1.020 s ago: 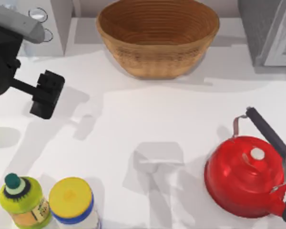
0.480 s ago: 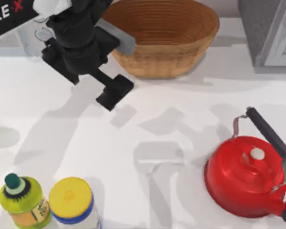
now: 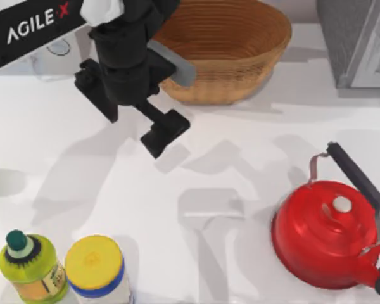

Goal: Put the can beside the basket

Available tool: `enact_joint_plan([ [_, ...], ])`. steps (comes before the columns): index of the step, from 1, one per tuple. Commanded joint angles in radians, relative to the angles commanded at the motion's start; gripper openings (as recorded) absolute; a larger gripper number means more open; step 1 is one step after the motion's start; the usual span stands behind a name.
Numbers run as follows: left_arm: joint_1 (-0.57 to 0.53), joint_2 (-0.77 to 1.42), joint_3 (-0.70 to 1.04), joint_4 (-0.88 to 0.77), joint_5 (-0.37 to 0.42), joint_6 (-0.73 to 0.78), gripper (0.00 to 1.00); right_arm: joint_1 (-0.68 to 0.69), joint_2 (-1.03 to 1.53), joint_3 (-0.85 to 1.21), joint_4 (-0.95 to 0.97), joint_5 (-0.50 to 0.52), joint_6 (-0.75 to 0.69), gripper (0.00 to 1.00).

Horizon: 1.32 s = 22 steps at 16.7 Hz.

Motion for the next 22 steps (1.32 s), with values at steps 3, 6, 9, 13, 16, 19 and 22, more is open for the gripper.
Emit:
enact_joint_plan([
  [3,0.003,0.001,-0.019,0.02,0.0,0.002,1.0,0.0,0.0,0.0,0.0,0.0,0.0,1.0],
  [6,0.002,0.014,-0.091,0.106,0.0,0.002,1.0,0.0,0.0,0.0,0.0,0.0,0.0,1.0],
  [9,0.002,0.029,-0.17,0.202,0.0,0.002,1.0,0.0,0.0,0.0,0.0,0.0,0.0,1.0],
  [13,0.001,0.033,-0.188,0.221,0.0,0.002,1.0,0.0,0.0,0.0,0.0,0.0,0.0,1.0],
  [16,0.001,0.033,-0.188,0.221,0.0,0.002,0.85,0.0,0.0,0.0,0.0,0.0,0.0,1.0],
  [19,0.001,0.033,-0.188,0.221,0.0,0.002,0.62,0.0,0.0,0.0,0.0,0.0,0.0,1.0],
  [22,0.001,0.033,-0.188,0.221,0.0,0.002,0.4,0.0,0.0,0.0,0.0,0.0,0.0,1.0],
])
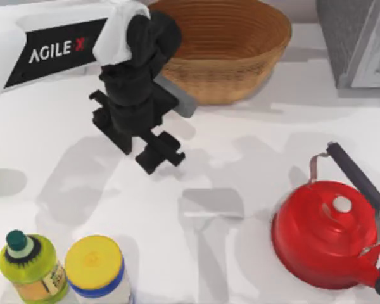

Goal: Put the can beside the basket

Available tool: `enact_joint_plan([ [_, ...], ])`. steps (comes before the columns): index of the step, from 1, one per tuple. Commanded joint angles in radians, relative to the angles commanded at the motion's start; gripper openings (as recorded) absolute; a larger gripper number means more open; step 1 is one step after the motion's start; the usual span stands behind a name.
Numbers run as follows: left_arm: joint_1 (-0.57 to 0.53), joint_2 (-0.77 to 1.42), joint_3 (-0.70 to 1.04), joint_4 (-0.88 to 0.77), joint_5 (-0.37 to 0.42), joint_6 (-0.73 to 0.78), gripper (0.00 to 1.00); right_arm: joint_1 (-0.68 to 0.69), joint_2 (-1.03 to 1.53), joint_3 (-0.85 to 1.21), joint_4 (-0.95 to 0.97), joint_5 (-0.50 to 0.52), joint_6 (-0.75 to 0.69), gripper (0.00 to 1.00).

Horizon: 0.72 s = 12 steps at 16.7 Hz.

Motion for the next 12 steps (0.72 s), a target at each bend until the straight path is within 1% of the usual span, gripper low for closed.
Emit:
enact_joint_plan([
  [5,0.0,0.0,0.0,0.0,0.0,0.0,0.02,0.0,0.0,0.0,0.0,0.0,0.0,1.0],
  [6,0.0,0.0,0.0,0.0,0.0,0.0,0.0,0.0,0.0,0.0,0.0,0.0,0.0,1.0],
  [12,0.0,0.0,0.0,0.0,0.0,0.0,0.0,0.0,0.0,0.0,0.0,0.0,0.0,1.0],
])
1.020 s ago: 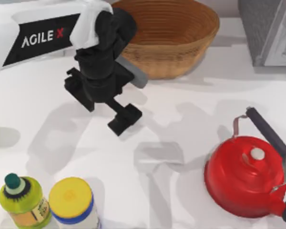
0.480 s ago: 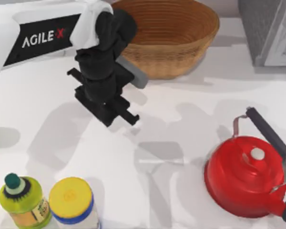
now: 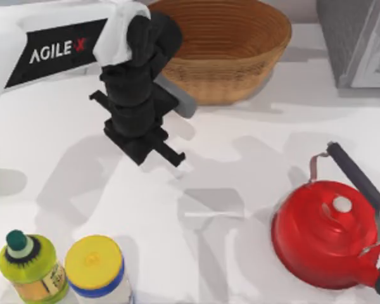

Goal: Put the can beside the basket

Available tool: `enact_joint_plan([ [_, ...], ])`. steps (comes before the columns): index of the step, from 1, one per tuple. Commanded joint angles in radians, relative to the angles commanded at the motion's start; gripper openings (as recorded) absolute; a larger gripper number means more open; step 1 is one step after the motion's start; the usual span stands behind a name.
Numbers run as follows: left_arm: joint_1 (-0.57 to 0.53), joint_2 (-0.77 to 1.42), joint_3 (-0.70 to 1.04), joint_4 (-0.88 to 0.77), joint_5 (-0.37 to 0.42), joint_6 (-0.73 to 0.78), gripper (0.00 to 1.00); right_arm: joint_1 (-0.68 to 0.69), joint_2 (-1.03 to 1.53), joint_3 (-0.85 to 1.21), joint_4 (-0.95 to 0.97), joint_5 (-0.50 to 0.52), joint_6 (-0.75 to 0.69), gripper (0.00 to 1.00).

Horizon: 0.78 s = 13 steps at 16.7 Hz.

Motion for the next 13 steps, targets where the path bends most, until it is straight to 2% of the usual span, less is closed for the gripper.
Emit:
enact_joint_plan([
  [3,0.003,-0.004,0.001,-0.002,0.001,0.001,0.0,0.0,0.0,0.0,0.0,0.0,0.0,1.0],
  [6,0.072,-0.07,0.03,-0.054,0.012,0.018,0.0,0.0,0.0,0.0,0.0,0.0,0.0,1.0],
  [9,0.235,-0.181,0.051,-0.118,0.023,0.033,0.0,0.0,0.0,0.0,0.0,0.0,0.0,1.0],
  [13,0.532,-0.257,-0.007,-0.121,0.016,0.028,0.0,0.0,0.0,0.0,0.0,0.0,0.0,1.0],
])
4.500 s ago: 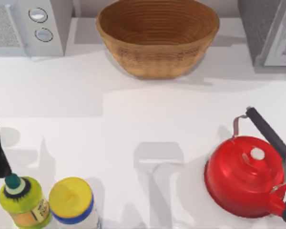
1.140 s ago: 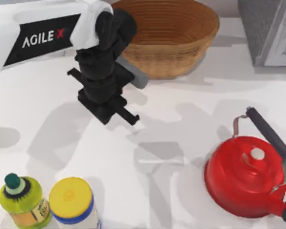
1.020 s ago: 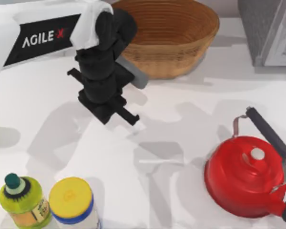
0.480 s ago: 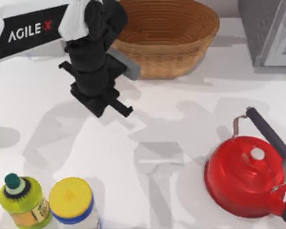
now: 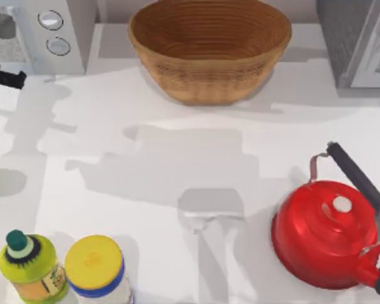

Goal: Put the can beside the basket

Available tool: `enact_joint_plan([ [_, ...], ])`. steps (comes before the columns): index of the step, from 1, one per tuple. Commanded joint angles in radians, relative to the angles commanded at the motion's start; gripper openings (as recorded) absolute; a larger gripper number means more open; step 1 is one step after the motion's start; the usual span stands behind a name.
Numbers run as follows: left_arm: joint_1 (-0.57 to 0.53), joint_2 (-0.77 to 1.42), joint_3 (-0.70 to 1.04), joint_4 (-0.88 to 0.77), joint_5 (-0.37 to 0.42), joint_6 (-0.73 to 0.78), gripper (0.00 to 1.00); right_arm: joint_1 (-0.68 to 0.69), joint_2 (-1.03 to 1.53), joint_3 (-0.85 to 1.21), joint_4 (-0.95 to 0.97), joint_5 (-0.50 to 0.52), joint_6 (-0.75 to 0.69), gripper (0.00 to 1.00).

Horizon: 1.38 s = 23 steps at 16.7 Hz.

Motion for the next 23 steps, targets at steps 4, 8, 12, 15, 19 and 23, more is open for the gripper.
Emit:
enact_joint_plan([
  [4,0.206,0.057,-0.116,0.088,-0.018,-0.027,0.0,0.0,0.0,0.0,0.0,0.0,0.0,1.0],
  [8,0.251,0.095,-0.157,0.128,-0.017,-0.033,0.0,0.0,0.0,0.0,0.0,0.0,0.0,1.0],
  [12,0.263,0.088,-0.16,0.122,-0.014,-0.016,0.0,0.0,0.0,0.0,0.0,0.0,0.0,1.0],
  [15,0.339,0.079,-0.166,0.127,-0.004,0.03,0.0,0.0,0.0,0.0,0.0,0.0,0.0,1.0],
  [19,0.365,0.095,-0.171,0.162,-0.01,0.035,0.0,0.0,0.0,0.0,0.0,0.0,0.0,1.0],
  [23,0.269,0.103,-0.178,0.161,-0.017,-0.02,0.0,0.0,0.0,0.0,0.0,0.0,0.0,1.0],
])
